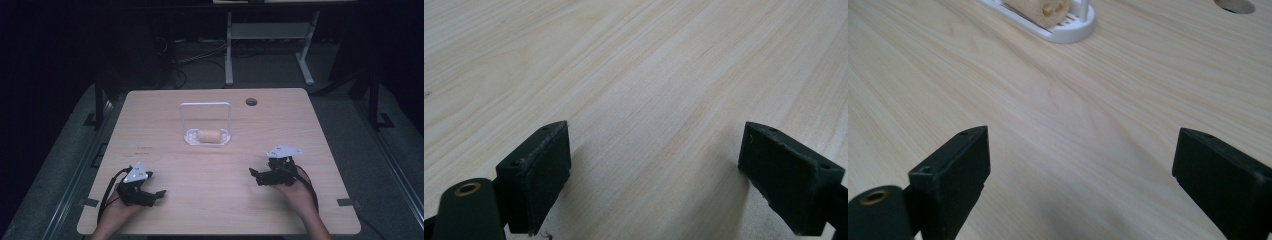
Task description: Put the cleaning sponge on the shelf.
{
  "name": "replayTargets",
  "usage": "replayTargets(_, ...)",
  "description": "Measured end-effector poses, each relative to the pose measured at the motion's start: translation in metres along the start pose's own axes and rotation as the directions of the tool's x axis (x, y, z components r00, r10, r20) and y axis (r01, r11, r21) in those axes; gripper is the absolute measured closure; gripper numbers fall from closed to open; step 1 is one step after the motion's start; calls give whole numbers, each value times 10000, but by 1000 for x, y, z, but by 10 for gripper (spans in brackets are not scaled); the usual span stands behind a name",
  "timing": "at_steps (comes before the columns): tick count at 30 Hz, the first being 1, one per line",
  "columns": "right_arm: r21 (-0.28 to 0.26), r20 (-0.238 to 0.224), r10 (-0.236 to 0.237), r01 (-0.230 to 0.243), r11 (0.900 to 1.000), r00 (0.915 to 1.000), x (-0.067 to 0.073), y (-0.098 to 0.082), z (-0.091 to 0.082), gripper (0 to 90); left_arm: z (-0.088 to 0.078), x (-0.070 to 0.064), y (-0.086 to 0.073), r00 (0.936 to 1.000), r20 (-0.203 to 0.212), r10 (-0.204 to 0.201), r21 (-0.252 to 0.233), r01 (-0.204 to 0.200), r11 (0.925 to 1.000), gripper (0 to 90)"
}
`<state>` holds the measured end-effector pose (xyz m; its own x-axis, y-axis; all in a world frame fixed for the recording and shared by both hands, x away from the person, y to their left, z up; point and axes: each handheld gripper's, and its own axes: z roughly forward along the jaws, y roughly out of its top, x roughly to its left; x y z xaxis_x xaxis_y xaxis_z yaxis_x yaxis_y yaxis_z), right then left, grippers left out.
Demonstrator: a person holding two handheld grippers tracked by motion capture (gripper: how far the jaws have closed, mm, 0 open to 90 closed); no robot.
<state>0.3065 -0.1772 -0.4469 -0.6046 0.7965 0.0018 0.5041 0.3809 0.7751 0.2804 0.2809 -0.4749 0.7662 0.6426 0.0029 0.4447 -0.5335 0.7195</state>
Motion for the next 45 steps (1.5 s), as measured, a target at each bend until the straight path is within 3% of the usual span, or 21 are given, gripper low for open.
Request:
replayTargets(16, 232, 341, 441, -449, 9987, 9984, -12, -42, -32, 82, 0, 0, 0, 10000, 2, -4, -5, 4, 10000, 130)
replayTargets(24, 457, 563, 725, -751, 9961, 9958, -18, -61, -39, 82, 0, 0, 0, 10000, 3, -6, -7, 6, 10000, 130)
replayTargets(34, 886, 808, 571, -642, 9940, 9951, -20, -72, -36, 82, 0, 0, 0, 10000, 2, -6, -8, 6, 10000, 130)
replayTargets(39, 874, 667, 917, -974, 9914, 9935, -22, -74, -35, 81, 0, 0, 0, 10000, 2, -1, -5, 1, 10000, 130)
replayTargets(45, 872, 652, 910, -965, 9915, 9937, -23, -75, -36, 80, 0, 0, 0, 10000, 0, 3, -2, -3, 10000, 130)
